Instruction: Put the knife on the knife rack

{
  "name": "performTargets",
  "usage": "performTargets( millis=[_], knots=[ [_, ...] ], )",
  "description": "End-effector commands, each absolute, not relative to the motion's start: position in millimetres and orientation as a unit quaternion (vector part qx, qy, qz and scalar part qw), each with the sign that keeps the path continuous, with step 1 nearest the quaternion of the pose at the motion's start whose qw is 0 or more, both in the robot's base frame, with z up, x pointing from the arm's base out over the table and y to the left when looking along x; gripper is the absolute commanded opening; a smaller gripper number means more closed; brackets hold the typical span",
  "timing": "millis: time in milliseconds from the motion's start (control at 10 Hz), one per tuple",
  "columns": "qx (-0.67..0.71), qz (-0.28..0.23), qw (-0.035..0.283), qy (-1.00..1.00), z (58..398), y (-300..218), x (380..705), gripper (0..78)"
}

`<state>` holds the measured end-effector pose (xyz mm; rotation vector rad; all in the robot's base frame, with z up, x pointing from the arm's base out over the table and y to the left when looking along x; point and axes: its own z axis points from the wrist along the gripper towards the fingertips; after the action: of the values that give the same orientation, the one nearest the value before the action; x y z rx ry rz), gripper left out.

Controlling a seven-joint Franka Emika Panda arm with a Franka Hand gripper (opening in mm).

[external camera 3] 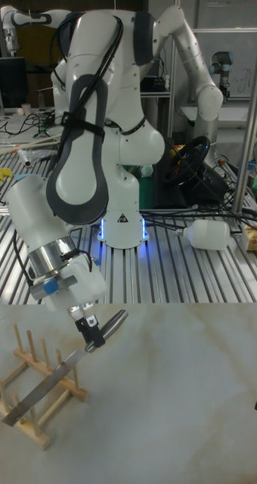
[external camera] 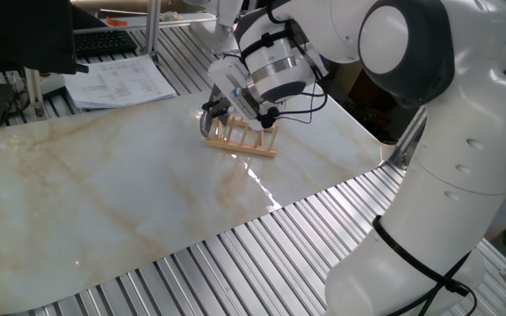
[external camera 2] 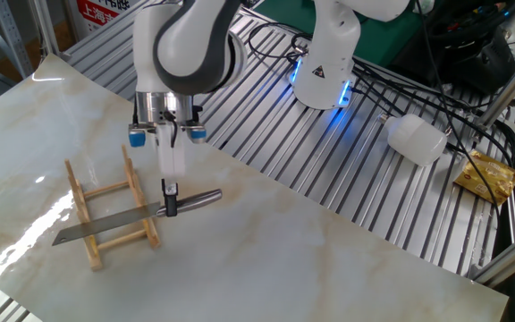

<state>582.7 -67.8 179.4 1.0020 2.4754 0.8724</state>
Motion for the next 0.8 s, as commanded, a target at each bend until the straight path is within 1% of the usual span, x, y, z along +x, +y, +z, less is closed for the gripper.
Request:
performTargets(
  millis=[100, 800],
  knots=[
    [0.346, 0.316, 0.163, 0.869, 179.9, -69.3, 583.4, 1.9],
    [0.329, 0.336, 0.153, 0.869, 176.0, -73.3, 582.4, 1.9]
  ],
)
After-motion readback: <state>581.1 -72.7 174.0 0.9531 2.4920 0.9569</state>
